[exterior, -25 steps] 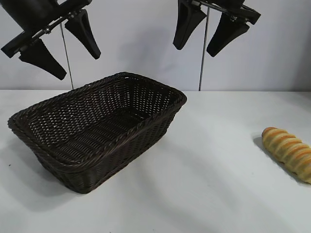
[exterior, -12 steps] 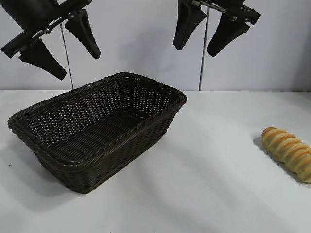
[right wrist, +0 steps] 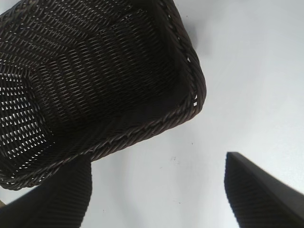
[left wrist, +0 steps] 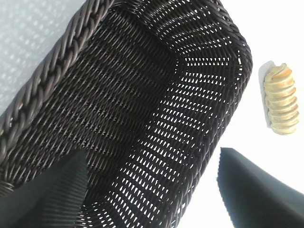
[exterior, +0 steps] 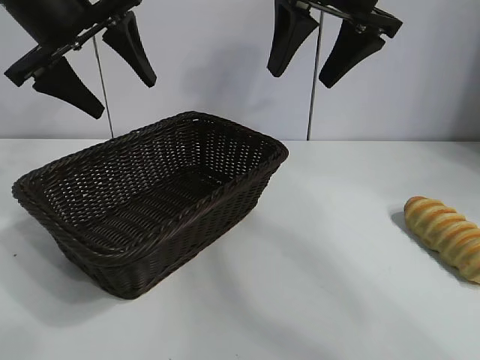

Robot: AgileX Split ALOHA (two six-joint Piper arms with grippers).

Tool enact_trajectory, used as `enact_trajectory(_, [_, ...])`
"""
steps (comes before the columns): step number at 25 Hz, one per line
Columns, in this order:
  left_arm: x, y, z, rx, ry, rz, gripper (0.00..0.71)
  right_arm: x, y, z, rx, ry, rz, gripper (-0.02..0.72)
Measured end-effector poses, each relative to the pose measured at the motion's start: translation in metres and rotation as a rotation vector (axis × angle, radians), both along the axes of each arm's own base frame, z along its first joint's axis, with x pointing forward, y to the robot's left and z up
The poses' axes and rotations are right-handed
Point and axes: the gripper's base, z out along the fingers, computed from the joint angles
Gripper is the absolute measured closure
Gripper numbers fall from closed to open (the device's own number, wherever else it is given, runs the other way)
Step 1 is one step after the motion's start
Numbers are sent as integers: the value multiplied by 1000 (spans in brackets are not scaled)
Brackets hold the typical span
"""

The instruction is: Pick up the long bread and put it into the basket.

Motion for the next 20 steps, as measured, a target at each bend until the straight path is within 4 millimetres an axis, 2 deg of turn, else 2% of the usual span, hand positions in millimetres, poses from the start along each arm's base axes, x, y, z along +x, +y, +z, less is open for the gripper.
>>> enact_trajectory(6, [-18,9,8,71,14,-14,168,0,0,0,0,-1,0,146])
enact_trajectory(11, [-54,18,0,90,67,8,169,0,0,0,0,-1,0,146])
enact_trajectory(16, [-87,27,-12,72,36,172,169,0,0,0,1,-2,-1,146])
enact_trajectory(20, [-94,31,-24,35,31,367,169,0,0,0,1,-2,-1,146])
